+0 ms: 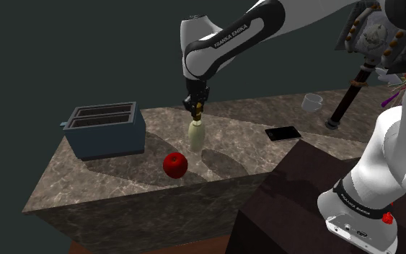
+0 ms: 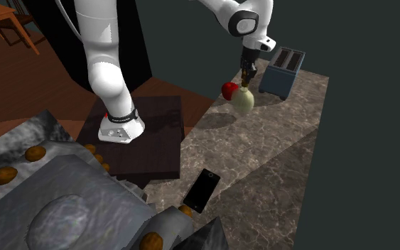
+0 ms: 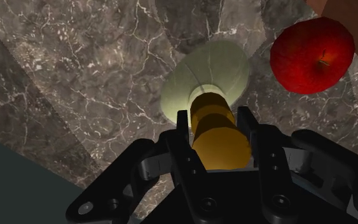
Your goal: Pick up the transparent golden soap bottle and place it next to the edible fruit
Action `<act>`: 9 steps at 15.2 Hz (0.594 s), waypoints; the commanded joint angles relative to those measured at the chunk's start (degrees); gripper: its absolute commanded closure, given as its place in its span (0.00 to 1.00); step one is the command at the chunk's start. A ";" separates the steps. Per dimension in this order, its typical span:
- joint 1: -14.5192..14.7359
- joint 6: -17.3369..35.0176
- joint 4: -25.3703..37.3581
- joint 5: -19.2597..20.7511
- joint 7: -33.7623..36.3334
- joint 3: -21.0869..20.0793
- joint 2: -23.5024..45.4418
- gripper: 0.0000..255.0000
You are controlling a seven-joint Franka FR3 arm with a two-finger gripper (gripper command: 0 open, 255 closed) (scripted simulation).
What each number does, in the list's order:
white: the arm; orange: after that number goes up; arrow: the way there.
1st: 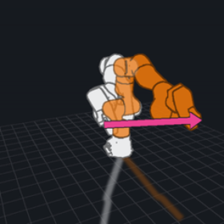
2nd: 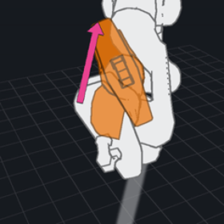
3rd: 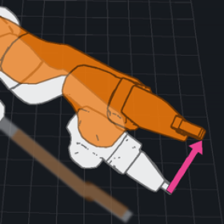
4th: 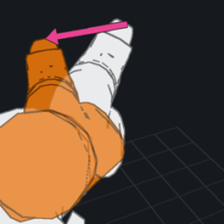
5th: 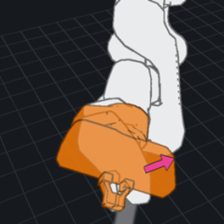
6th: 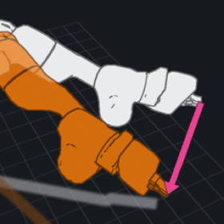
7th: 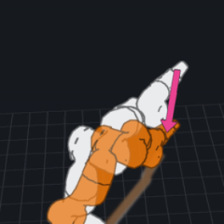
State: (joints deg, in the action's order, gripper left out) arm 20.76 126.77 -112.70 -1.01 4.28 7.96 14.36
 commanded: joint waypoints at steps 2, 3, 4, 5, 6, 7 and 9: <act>-0.02 2.09 -0.86 -0.20 -0.05 -0.09 1.17 1.00; -0.03 2.56 -1.05 -0.26 -0.08 -0.11 1.45 1.00; -0.03 2.56 -1.03 -0.26 -0.08 -0.11 1.46 1.00; -0.03 2.55 -1.03 -0.26 -0.08 -0.11 1.47 1.00; -0.03 2.55 -1.03 -0.26 -0.08 -0.11 1.47 1.00; -0.03 2.55 -1.03 -0.26 -0.08 -0.11 1.47 1.00; -0.03 2.55 -1.03 -0.26 -0.08 -0.11 1.47 1.00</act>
State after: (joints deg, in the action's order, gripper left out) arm 20.73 129.31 -113.75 -1.27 4.20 7.85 15.85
